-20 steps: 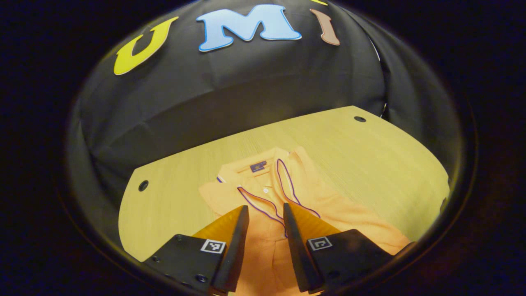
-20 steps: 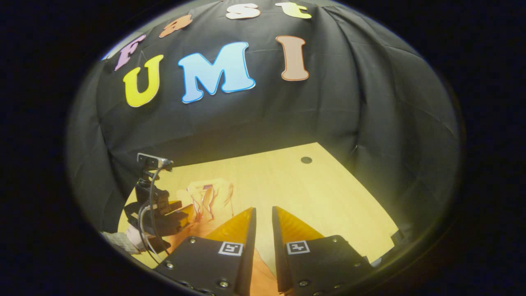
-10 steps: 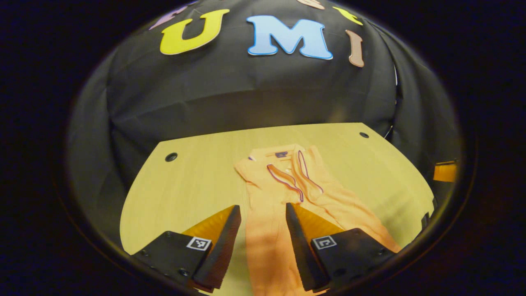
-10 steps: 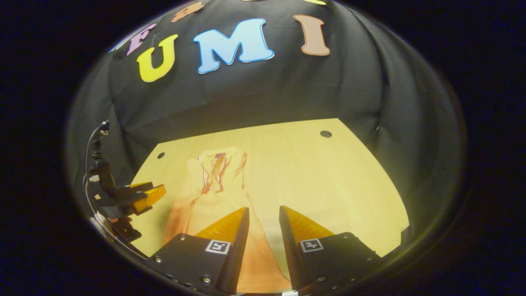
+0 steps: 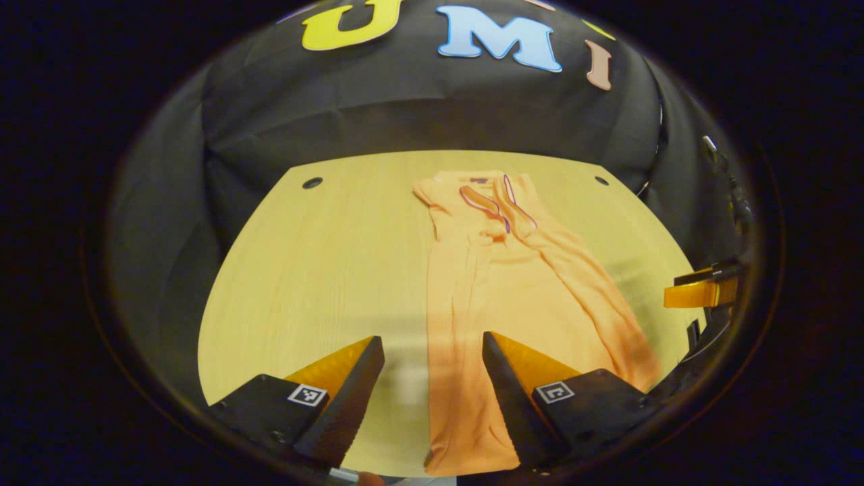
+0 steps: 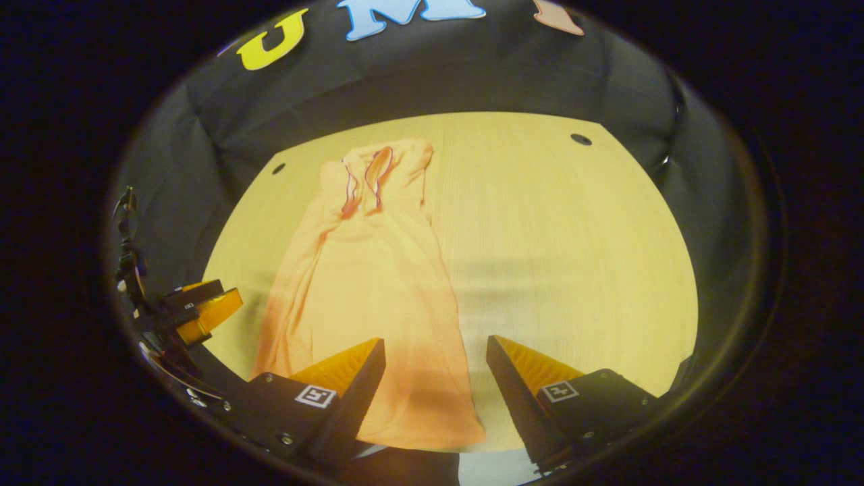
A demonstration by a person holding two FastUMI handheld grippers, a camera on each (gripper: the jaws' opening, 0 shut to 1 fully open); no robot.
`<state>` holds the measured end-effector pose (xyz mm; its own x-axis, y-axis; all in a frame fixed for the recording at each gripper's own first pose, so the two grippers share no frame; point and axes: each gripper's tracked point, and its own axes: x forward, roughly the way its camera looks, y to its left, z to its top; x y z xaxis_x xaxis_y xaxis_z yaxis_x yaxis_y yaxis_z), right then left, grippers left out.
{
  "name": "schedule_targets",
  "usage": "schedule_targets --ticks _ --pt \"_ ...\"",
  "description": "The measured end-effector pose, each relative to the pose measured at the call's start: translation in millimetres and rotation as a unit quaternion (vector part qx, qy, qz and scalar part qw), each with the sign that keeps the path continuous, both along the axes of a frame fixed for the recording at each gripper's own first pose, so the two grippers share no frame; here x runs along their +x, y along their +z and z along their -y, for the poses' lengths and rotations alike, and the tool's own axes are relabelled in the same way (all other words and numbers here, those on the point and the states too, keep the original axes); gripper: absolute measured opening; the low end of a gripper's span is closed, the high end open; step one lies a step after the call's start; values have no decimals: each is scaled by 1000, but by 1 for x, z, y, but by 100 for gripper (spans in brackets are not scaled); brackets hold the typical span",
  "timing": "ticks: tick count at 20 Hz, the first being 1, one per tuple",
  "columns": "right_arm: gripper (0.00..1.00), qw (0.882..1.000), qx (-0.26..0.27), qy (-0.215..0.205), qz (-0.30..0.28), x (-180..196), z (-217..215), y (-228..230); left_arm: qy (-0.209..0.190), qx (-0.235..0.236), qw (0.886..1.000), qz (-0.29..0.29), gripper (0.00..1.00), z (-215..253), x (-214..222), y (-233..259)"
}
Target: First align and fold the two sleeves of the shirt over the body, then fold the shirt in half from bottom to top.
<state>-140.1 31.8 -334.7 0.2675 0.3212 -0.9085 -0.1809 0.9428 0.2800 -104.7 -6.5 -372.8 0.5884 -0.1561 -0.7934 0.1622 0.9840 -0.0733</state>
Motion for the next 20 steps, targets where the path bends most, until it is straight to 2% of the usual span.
schedule_targets --ticks 2,3,4,6,7,8,10,13,16,20 --pt "94 999 -10 19 -32 -22 -1 -15 -8 -5 999 -32 97 3 -25 -12" --pt "89 998 -18 28 -49 -32 -1 -22 -14 -5 999 -51 96 5 -38 -20" --pt "94 997 -27 35 -64 -41 1 -28 -22 -2 997 -70 95 6 -50 -26" --pt "95 993 -33 49 -100 -64 1 -38 -36 12 994 -101 95 5 -70 -39" --pt "94 992 -36 52 -112 -72 1 -39 -41 18 992 -114 99 5 -78 -45" --pt "95 990 -40 59 -124 -78 2 -42 -45 22 990 -128 95 5 -87 -49" --pt "95 986 -50 74 -142 -95 2 -49 -48 24 987 -154 96 5 -104 -56" --pt "95 981 -68 92 -155 -104 3 -56 -49 33 981 -186 96 5 -118 -65" --pt "94 978 -83 102 -162 -106 2 -61 -55 58 977 -199 97 -6 -123 -63" --pt "95 973 -108 121 -165 -110 2 -66 -58 70 973 -213 97 -6 -124 -64"
